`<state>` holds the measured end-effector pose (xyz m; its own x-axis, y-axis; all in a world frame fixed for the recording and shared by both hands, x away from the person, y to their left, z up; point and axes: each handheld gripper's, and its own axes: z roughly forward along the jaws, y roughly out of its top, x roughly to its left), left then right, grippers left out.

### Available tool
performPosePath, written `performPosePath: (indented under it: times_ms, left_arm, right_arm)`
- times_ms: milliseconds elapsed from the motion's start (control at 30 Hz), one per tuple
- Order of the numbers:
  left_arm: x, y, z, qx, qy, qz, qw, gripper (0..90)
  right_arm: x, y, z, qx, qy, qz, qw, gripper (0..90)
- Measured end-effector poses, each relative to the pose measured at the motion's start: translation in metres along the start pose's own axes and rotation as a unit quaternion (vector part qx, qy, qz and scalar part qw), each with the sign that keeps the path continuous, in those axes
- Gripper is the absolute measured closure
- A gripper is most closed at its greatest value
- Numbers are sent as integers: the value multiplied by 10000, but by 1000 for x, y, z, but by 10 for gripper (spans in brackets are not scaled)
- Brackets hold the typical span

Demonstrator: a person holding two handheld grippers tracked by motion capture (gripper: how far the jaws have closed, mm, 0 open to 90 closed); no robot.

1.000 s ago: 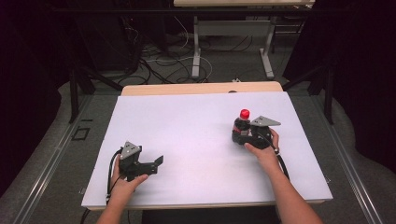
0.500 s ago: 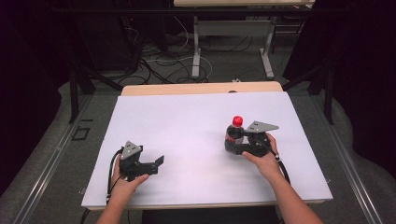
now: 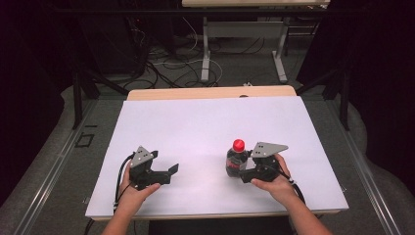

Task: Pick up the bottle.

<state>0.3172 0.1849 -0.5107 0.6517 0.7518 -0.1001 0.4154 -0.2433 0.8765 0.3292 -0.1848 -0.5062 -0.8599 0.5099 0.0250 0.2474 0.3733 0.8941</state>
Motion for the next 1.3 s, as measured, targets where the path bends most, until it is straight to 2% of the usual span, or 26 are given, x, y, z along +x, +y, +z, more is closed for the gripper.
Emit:
performPosePath:
  times_ms: [67, 200, 267, 400, 433, 467, 600, 633, 733, 767, 800, 900, 967, 1000, 1033, 1067, 1133, 1167, 1200, 1233, 1267, 1300]
  left_arm:
    - [-8, 8, 0, 0, -80, 132, 9999, 90]
    - [-24, 27, -1, 9, -381, 400, 9985, 145]
    - [-31, 38, -1, -38, -618, 377, 9974, 164]
    - [-45, 57, 2, -2, -922, 528, 9943, 170]
    - [-49, 61, 3, -13, -929, 608, 9938, 178]
    - [-53, 65, 4, -18, -966, 670, 9931, 188]
    - [-69, 77, 7, -78, -1122, 814, 9903, 249]
    - [-71, 80, 8, -91, -1187, 859, 9892, 252]
    - [-76, 86, 10, -82, -1278, 874, 9879, 258]
    - [-79, 91, 12, -19, -1423, 942, 9853, 262]
    - [-79, 91, 12, -19, -1423, 942, 9853, 265]
    - [-84, 99, 16, 78, -1619, 977, 9819, 274]
    - [-85, 101, 17, 84, -1653, 1009, 9810, 291]
    - [-86, 104, 17, 127, -1776, 1087, 9780, 293]
    - [-88, 105, 16, 158, -1832, 1026, 9776, 295]
    - [-88, 107, 16, 156, -1837, 1126, 9764, 297]
    - [-89, 108, 15, 192, -1849, 1164, 9757, 309]
    - [-91, 109, 15, 193, -1942, 1219, 9732, 331]
    - [-92, 110, 15, 183, -1974, 1269, 9719, 344]
    - [-94, 110, 16, 174, -2028, 1265, 9709, 349]
    - [-94, 112, 16, 174, -2124, 1305, 9683, 372]
    - [-95, 113, 17, 181, -2211, 1276, 9667, 404]
  right_arm:
    - [4, 0, 2, 7, 77, -43, 10000, 288]
    - [10, 0, 7, 16, 233, -77, 9997, 288]
    - [13, 2, 9, 47, 336, -122, 9993, 288]
    - [21, 5, 12, 21, 507, -204, 9985, 288]
    - [24, 5, 13, 71, 551, -178, 9983, 288]
    - [26, 5, 14, -10, 556, -158, 9983, 288]
    - [30, 7, 16, 78, 642, -234, 9976, 288]
    - [31, 6, 17, 9, 637, -197, 9978, 288]
    - [31, 7, 16, 40, 679, -191, 9975, 288]
    - [31, 7, 16, -17, 665, -218, 9975, 288]
    - [31, 7, 16, 17, 719, -219, 9972, 288]
    - [30, 7, 15, -66, 735, -193, 9971, 288]
    - [29, 7, 14, -75, 741, -126, 9971, 288]
    - [28, 8, 13, -54, 780, -118, 9969, 288]
    - [28, 8, 12, -51, 751, -96, 9971, 288]
    - [27, 7, 13, -106, 731, -98, 9972, 288]
    - [27, 7, 12, -80, 733, -106, 9972, 288]
    - [26, 7, 13, -88, 762, -124, 9970, 288]
    - [26, 7, 13, -60, 778, -107, 9969, 288]
    - [27, 7, 13, -51, 802, -122, 9967, 288]
    - [26, 7, 13, -6, 810, -162, 9966, 288]
    - [28, 6, 14, -9, 822, -150, 9965, 288]
